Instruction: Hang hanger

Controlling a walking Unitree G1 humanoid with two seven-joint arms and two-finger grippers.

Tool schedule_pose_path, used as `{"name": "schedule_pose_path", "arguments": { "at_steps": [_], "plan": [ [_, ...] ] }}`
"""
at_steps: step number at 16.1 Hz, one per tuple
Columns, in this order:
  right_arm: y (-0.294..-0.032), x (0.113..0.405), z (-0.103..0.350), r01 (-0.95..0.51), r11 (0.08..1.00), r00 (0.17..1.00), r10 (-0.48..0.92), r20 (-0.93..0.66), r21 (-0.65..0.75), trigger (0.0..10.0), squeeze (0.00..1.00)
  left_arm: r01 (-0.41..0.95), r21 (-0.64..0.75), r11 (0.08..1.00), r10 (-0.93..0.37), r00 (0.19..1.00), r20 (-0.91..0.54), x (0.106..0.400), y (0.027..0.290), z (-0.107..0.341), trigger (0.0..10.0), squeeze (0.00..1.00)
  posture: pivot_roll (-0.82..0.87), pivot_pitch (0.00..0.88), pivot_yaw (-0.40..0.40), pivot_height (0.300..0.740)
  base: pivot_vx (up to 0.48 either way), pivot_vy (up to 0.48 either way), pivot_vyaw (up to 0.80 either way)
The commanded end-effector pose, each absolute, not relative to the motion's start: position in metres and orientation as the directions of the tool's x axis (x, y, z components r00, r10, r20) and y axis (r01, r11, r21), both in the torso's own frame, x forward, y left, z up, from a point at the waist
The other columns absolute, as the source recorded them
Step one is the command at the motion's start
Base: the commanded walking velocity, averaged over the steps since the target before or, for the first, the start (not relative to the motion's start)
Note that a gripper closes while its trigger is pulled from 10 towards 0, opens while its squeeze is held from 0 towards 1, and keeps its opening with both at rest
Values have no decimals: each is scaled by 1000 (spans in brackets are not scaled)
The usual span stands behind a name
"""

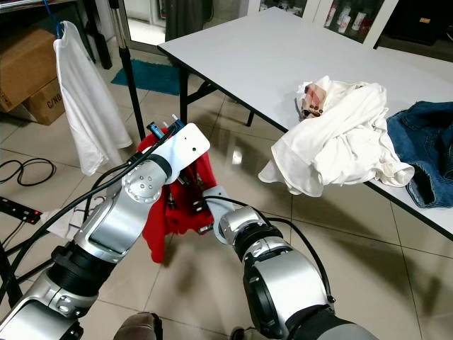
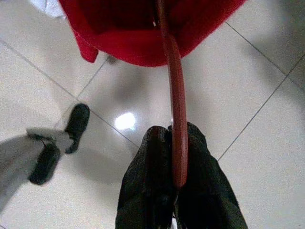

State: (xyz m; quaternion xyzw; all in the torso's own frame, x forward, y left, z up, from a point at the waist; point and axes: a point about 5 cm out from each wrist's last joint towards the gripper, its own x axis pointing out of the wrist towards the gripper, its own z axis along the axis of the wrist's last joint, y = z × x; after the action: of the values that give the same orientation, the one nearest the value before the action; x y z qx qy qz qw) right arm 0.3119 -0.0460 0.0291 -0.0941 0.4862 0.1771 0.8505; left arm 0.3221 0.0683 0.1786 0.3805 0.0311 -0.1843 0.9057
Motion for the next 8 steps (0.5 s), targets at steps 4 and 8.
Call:
{"name": "schedule_pose_path", "arguments": {
  "at_steps": [4,8],
  "plan": [
    [-28,321,47,-334,942,506,213,-836,38,10000,43,210,641,738,-205,975,-83,320,99,193,10000,0,215,63,-56,740,0,0,0],
    [0,331,70,-337,909,578,406,-708,246,10000,0,164,638,752,-246,968,41,308,92,196,10000,0,223,61,-66,740,0,0,0]
  ]
}}
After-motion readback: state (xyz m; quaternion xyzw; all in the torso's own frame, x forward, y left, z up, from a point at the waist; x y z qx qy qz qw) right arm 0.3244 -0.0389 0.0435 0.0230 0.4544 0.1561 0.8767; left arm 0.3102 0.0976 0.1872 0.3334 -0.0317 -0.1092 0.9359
